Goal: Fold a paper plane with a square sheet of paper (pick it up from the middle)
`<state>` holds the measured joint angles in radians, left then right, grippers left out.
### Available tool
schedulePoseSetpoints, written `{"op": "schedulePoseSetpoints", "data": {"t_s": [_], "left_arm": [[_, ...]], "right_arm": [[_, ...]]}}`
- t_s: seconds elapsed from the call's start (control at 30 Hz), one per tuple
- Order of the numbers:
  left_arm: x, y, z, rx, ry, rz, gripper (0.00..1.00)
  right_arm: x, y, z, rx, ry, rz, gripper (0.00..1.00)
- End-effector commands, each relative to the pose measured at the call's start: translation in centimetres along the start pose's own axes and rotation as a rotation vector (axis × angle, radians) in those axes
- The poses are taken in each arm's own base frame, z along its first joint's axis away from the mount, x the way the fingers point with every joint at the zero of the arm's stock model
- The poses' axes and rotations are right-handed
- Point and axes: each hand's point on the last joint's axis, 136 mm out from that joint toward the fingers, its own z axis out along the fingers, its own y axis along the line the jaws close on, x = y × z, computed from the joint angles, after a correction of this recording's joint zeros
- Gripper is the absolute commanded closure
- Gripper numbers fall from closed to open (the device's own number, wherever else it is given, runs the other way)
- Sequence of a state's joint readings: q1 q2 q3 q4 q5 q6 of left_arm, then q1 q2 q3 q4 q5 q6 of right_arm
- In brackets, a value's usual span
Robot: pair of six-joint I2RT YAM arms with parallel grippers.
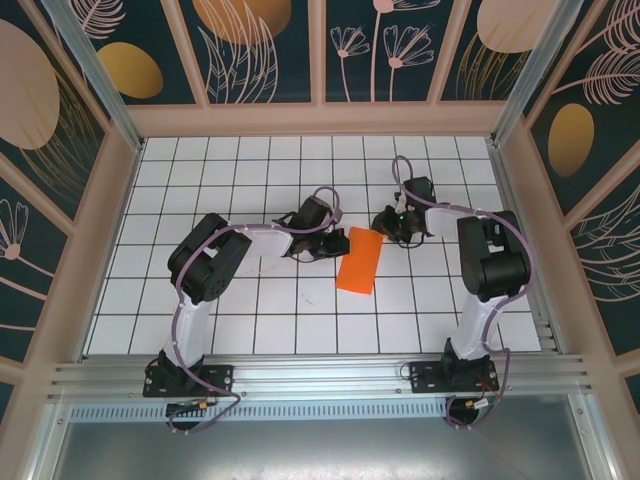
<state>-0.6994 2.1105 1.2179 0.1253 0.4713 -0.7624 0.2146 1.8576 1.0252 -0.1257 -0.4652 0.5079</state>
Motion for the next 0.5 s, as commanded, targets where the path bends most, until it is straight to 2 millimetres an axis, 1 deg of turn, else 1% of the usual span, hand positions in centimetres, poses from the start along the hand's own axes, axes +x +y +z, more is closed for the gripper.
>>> {"op": "schedulePoseSetpoints", "data": {"t_s": [0.0, 0.07, 0.13, 0.23, 0.4, 0.47], "left_arm": [[3.5, 4.1, 1.5, -0.122, 0.107, -0.046, 1.0], [3.4, 4.1, 1.5, -0.123, 0.105, -0.046, 1.0], [3.5, 4.1, 1.6, -0.123, 0.107, -0.047, 1.0], [3.5, 4.1, 1.5, -0.123, 0.106, -0.046, 1.0], [3.6, 4.2, 1.5, -0.123, 0.106, -0.048, 1.0], [3.5, 4.2, 1.5, -0.124, 0.104, -0.046, 1.0]], "right_arm": [[-1.3, 3.1, -2.7, -0.078, -0.042, -0.047, 0.76], [-1.2, 3.4, -2.8, -0.094, -0.043, -0.049, 0.76], [-1.0, 2.9, -2.4, -0.084, -0.04, -0.041, 0.76], [-0.2, 1.3, -1.3, -0.049, -0.021, -0.012, 0.76], [0.3, -1.8, 0.6, 0.016, -0.01, 0.04, 0.76], [0.6, -2.7, 1.1, 0.031, 0.0, 0.057, 0.76]]}}
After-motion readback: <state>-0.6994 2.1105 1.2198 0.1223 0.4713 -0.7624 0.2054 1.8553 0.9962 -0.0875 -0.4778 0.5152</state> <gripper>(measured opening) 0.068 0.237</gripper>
